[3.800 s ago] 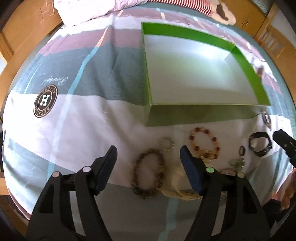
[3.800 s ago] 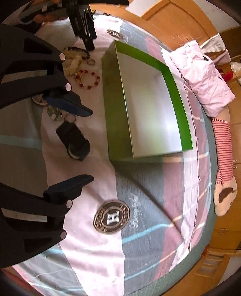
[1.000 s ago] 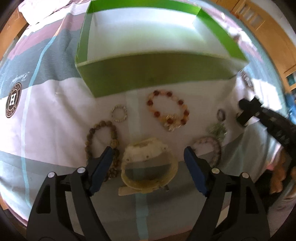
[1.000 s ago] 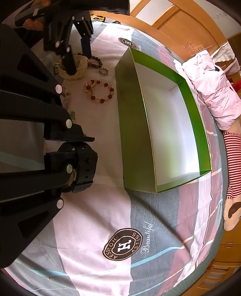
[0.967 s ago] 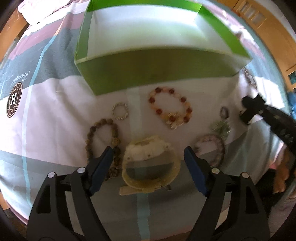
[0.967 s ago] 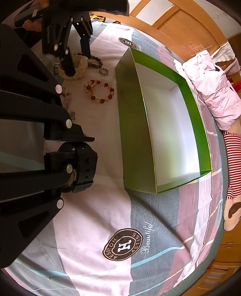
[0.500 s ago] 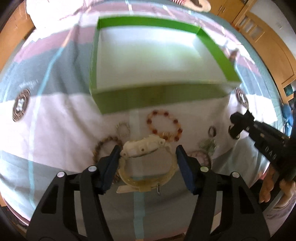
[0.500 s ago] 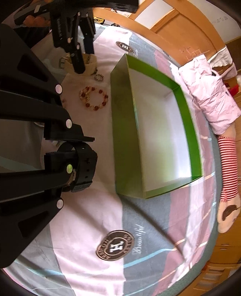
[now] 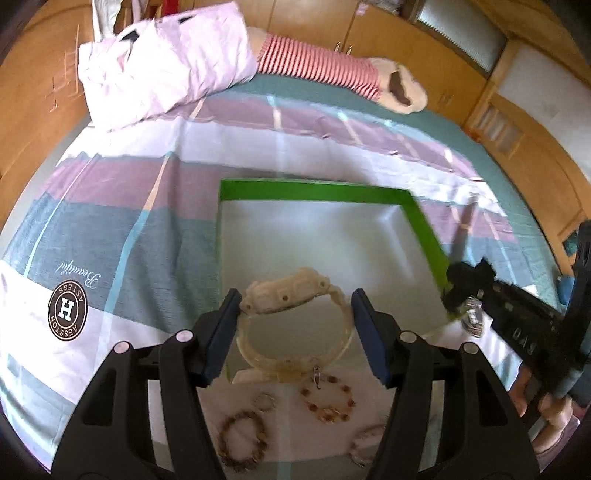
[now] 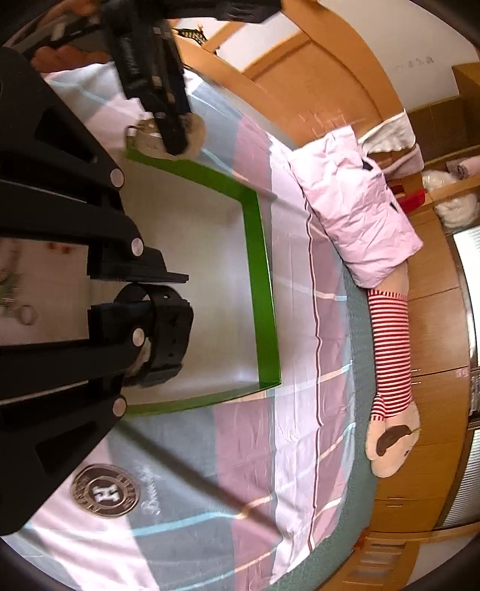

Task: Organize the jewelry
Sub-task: 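Carry both watches into the green box and open both grippers to release them, then move both grippers back out of the box toward the remaining jewelry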

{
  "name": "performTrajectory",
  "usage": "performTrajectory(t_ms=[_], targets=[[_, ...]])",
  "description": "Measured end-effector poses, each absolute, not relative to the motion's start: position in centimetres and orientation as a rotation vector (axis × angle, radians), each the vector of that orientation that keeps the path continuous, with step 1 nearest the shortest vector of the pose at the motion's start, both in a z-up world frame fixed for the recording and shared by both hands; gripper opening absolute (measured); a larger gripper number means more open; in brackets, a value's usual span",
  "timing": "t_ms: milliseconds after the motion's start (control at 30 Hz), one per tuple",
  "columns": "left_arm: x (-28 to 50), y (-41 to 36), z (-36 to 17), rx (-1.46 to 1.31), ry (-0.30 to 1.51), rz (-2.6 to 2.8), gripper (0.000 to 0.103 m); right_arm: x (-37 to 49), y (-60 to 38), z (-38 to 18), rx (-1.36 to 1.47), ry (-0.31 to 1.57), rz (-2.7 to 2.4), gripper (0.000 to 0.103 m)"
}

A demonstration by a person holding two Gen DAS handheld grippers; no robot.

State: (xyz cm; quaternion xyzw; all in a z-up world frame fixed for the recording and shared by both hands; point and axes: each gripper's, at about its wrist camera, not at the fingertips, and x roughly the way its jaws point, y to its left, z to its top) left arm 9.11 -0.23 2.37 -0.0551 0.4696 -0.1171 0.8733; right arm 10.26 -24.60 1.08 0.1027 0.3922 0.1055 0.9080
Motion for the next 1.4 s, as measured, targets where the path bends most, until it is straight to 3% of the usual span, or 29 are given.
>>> performTrajectory(t_ms=[67,100,133,167,300,467,600,733,900,1200,1267,1300,1333,1400], targets=[[10.2,0.0,1.2,-0.136,1.009,-0.229,0.063,11.5,-24.2,-0.1,0.211,0.838,0.226,0.014],[10.6,0.1,0.7,-0.149,1.023,-0.224,0.063,11.9,-24.0,-0.8,0.194,0.869,0.222,0.033],[10.9,0.2,0.3,-0.16,1.031,-0.222,0.066,11.8,-23.7,-1.1,0.186,0.891,0.216,0.06],[10.9,0.3,0.1,-0.167,1.042,-0.225,0.068,11.6,-23.8,-1.6,0.191,0.914,0.206,0.067],[9.4,0.3,1.1,-0.166,1.027,-0.264,0.086,9.7,-24.3,-1.6,0.249,0.96,0.249,0.069],[5.9,1.2,0.3,-0.107,1.116,-0.233,0.089,7.1,-26.7,-0.6,0.327,0.935,0.198,0.07],[4.3,3.1,-1.6,-0.125,1.205,-0.23,0.089,7.3,-29.7,-1.2,0.35,0.888,0.042,0.079],[3.8,4.4,-3.2,-0.083,1.24,-0.169,0.092,9.0,-31.0,-3.9,0.484,0.963,0.091,0.079],[3.7,4.2,-5.4,-0.029,1.319,-0.146,0.092,8.9,-28.4,-3.5,0.377,0.957,0.103,0.089],[2.9,2.0,-5.9,0.07,1.332,-0.181,0.092,5.3,-25.2,-3.0,0.146,1.009,0.11,0.088],[3.1,2.2,-6.2,0.077,1.346,-0.158,0.092,3.2,-22.8,-3.3,0.07,1.04,0.196,0.075],[3.1,2.4,-6.4,0.074,1.353,-0.147,0.092,2.2,-21.5,-3.8,0.025,1.073,0.239,0.059],[3.2,2.5,-6.5,0.071,1.355,-0.14,0.092,1.3,-20.2,-4.5,-0.015,1.109,0.283,0.048],[3.4,2.8,-6.6,0.06,1.359,-0.123,0.092,0.0,-18.5,-5.8,-0.083,1.164,0.342,0.04]])
